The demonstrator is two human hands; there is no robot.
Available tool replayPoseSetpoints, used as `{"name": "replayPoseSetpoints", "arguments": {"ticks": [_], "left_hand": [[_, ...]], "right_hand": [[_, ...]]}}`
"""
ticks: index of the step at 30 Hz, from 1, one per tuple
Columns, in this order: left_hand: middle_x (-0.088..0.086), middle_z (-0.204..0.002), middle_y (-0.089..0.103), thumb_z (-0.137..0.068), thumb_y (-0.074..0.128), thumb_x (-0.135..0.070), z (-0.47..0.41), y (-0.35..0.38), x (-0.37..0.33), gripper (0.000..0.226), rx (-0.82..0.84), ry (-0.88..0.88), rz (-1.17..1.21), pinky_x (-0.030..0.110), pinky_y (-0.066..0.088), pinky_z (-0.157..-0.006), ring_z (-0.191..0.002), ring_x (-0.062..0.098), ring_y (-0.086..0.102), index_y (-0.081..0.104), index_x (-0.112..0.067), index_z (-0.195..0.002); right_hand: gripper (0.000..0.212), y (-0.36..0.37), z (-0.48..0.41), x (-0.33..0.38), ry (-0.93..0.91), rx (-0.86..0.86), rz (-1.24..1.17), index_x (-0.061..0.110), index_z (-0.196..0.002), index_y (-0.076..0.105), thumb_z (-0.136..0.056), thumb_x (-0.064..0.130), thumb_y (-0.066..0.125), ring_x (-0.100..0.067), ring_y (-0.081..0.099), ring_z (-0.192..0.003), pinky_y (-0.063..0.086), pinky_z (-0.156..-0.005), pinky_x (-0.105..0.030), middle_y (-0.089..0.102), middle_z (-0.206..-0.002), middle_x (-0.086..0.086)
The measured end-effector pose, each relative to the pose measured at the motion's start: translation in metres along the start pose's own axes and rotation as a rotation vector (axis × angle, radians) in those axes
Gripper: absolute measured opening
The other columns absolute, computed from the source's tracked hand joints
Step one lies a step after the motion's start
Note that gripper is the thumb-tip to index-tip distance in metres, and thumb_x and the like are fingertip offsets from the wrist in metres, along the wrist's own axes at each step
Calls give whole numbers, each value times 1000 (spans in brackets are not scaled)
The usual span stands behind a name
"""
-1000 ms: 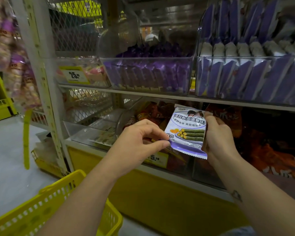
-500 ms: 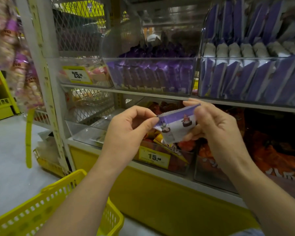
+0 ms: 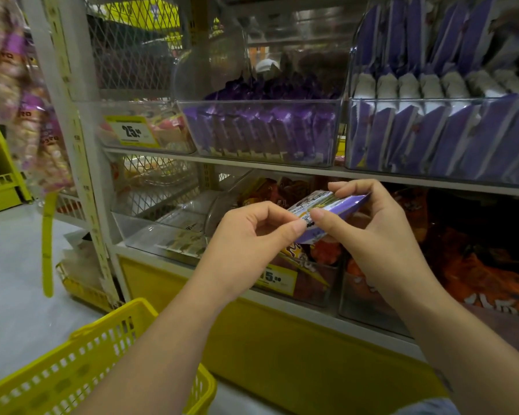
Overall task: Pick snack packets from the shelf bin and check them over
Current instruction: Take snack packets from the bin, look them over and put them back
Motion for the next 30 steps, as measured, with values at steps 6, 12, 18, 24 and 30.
{"name": "replayPoseSetpoints", "arguments": {"ticks": [6,12,18,24,30], "left_hand": [[-3,-78,73,-75,70,-35,1,-7,1,5,-42,-61,10,46,56,-86,-79,14,67,75,-34,-76],[-11,-74,72,-87,71,-19,8,-14,-8,17,-205,44,-62,23,55,-68,-70,5,67,72,-31,-74],[-10,-80,73,-85,72,-10,14,-23,-24,22,-286,173,-101,13,51,-66,-72,3,69,71,-32,-83],[-12,-95,64,-83,70,2,18,-27,-34,37,-240,250,-324,19,55,-80,-87,4,68,66,-33,-93],[-8,-92,74,-86,69,-4,19,-70,-40,30,-240,180,-128,21,57,-66,-78,10,72,67,-34,-91]], "right_hand": [[38,5,3,2,-36,105,17,37,-99,52,-71,34,77,3,62,-97,56,-77,-20,59,-104,35],[43,11,6,11,-114,102,-13,30,-104,49,-74,16,77,0,63,-103,53,-83,-19,58,-115,21],[40,18,9,14,-150,62,-99,22,-102,49,-78,3,74,-4,66,-99,56,-78,-22,59,-113,10],[38,27,7,18,-167,14,-36,28,-101,52,-79,7,75,-2,65,-92,53,-76,-19,61,-107,8],[35,59,-2,24,-10,114,-284,20,-94,54,-77,41,76,-15,70,-94,59,-80,-37,68,-99,16]]}}
Point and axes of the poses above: each hand's wrist, its own z-axis away from the middle knuckle, its own y-axis out of the palm, x = y × z, the point moved 8 cm from there along -z, towards the middle knuckle
